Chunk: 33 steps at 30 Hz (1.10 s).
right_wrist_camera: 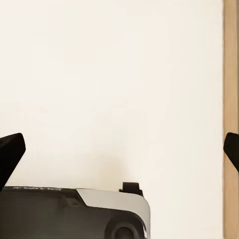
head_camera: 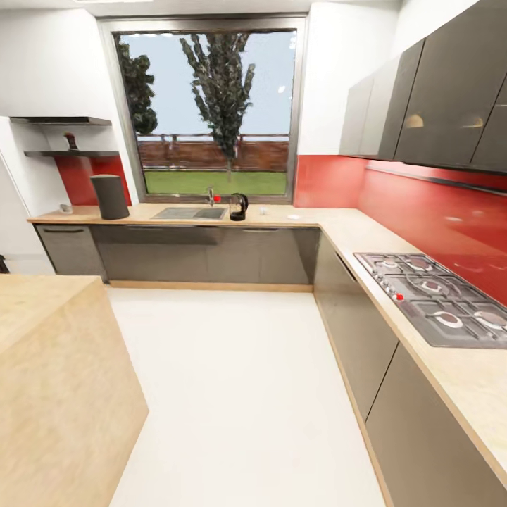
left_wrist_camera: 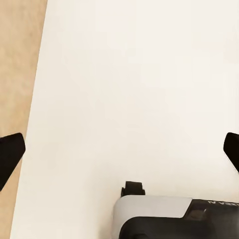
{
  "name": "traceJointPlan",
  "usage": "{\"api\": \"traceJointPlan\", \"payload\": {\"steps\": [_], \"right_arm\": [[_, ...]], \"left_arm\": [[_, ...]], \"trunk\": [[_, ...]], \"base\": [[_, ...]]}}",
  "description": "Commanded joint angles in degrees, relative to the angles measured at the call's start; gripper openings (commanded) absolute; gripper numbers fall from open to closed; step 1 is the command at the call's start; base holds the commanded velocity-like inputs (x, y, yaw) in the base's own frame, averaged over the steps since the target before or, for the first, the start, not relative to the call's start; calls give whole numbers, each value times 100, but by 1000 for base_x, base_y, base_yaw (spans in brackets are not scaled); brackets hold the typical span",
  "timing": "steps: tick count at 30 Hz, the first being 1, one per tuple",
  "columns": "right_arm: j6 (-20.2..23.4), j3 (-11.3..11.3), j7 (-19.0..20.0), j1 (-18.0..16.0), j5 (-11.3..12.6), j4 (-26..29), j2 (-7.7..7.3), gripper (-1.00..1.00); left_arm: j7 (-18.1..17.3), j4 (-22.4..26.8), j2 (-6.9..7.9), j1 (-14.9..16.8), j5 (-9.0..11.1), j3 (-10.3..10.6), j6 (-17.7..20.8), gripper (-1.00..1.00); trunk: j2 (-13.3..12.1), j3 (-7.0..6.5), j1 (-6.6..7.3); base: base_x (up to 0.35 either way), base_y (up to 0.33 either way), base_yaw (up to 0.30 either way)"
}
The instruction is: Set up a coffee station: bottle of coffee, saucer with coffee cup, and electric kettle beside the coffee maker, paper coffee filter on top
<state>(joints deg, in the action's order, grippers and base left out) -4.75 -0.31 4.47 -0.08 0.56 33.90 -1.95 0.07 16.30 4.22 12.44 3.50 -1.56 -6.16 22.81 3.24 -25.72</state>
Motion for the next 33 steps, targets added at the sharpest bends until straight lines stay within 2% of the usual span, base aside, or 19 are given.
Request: {"api": "traceJointPlan", "payload": {"steps": [1, 33], "right_arm": [[-10, -4, 21, -1, 6, 3, -1, 100], [-17, -13, -13, -1, 15, -1, 1, 100]], "left_arm": [[1, -4, -1, 4, 37, -2, -17, 100], [-4, -4, -9, 11, 37, 7, -17, 100]], "trunk": [[11, 11, -7], [11, -38, -7]], "base": [[335, 0, 0], [335, 0, 0]]}}
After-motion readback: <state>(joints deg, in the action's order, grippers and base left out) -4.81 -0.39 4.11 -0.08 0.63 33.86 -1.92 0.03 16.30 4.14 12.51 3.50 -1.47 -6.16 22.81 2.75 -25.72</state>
